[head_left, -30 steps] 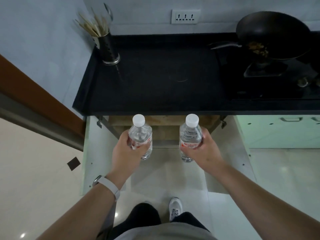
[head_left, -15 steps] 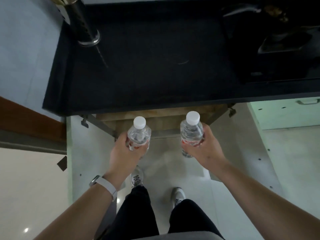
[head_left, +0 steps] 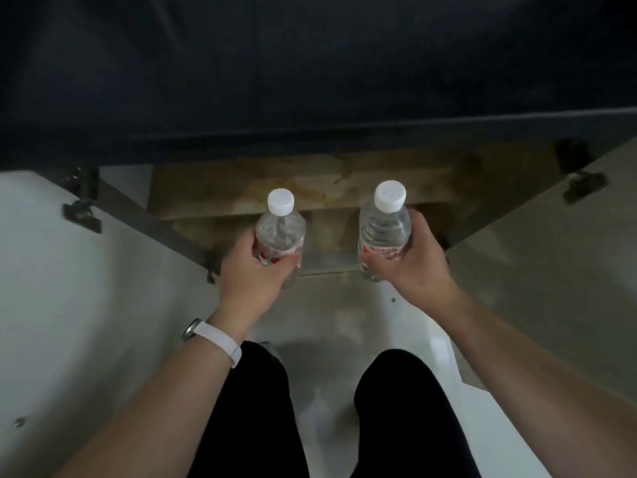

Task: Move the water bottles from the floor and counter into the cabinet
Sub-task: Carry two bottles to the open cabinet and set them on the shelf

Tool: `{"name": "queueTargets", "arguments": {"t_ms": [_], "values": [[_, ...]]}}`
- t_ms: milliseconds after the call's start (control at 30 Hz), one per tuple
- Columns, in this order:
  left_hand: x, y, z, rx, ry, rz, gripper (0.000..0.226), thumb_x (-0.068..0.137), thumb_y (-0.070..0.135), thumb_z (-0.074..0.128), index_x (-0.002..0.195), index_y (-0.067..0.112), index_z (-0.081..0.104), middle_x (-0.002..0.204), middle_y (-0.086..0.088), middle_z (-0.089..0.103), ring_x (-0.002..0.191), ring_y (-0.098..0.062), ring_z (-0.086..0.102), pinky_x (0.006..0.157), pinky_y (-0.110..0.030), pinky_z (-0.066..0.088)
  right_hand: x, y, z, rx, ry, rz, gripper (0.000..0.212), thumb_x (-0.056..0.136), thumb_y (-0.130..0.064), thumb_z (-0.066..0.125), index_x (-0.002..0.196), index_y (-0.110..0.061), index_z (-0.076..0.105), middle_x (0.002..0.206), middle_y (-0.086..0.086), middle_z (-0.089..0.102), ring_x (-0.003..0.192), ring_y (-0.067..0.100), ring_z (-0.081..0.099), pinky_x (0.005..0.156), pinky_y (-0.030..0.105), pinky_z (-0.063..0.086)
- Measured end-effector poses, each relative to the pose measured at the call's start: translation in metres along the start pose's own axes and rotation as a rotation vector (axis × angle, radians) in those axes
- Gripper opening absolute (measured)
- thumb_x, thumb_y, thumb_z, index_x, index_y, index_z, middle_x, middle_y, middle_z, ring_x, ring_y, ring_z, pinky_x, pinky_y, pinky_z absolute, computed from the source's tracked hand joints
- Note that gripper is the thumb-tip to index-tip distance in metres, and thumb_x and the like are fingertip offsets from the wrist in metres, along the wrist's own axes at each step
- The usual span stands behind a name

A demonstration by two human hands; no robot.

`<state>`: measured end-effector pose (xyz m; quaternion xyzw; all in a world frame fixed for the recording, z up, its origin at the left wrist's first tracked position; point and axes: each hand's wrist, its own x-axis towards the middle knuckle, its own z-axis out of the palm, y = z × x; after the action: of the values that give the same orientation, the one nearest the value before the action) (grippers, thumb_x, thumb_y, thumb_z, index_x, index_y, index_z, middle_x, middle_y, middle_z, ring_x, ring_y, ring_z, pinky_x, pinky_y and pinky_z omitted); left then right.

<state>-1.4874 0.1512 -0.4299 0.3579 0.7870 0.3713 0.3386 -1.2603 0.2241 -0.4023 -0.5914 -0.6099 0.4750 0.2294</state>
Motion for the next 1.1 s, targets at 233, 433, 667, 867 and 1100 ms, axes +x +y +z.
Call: {"name": "queueTargets", "arguments": {"t_ms": [233,433,667,867,1100], "values": [[0.044,-0.056,0.037,-0.081,0.031,0.11,0.054,0.071,0.032,0.089,0.116,0.039,0.06,0.105,0.026,0.067,0.094,0.006,0.064,0.079,-0.018,0.05,0.054,0.061,0.047,0.036,0.007,-0.129,0.074,0.072,-0.028,0.087,0.126,-0.041,0.038,0.106,-0.032,0.055,0.09,-0.023,0.055,0.07,0.006,0.043],[0.066,-0.074,0.044,-0.124,0.066,0.19,0.056,0.072,0.027,0.089,0.121,0.033,0.063,0.106,0.023,0.07,0.094,0.007,0.065,0.074,-0.009,0.051,0.081,0.076,0.068,0.087,0.026,-0.232,0.068,0.073,-0.02,0.086,0.123,-0.035,0.043,0.104,-0.022,0.06,0.09,-0.018,0.059,0.067,0.0,0.045],[0.077,-0.055,0.014,-0.195,0.202,0.24,0.051,0.071,0.03,0.089,0.116,0.034,0.065,0.103,0.021,0.072,0.093,0.005,0.068,0.074,-0.016,0.053,0.101,0.047,0.08,0.115,-0.032,-0.348,0.072,0.073,-0.024,0.085,0.131,-0.031,0.044,0.11,-0.019,0.061,0.096,-0.014,0.06,0.069,0.002,0.046],[0.091,-0.032,-0.023,-0.204,0.317,0.282,0.05,0.074,0.033,0.086,0.118,0.037,0.062,0.106,0.021,0.071,0.092,0.007,0.067,0.076,-0.019,0.053,0.117,0.01,0.095,0.127,-0.051,-0.405,0.065,0.074,-0.025,0.085,0.126,-0.033,0.047,0.107,-0.018,0.064,0.092,-0.015,0.061,0.066,0.005,0.049],[0.128,-0.031,-0.044,-0.265,0.402,0.272,0.054,0.074,0.036,0.087,0.122,0.033,0.062,0.108,0.017,0.069,0.096,-0.001,0.066,0.079,-0.023,0.053,0.142,-0.019,0.13,0.108,-0.074,-0.451,0.067,0.072,-0.03,0.086,0.127,-0.034,0.046,0.108,-0.016,0.064,0.095,-0.005,0.064,0.071,0.01,0.05]]}}
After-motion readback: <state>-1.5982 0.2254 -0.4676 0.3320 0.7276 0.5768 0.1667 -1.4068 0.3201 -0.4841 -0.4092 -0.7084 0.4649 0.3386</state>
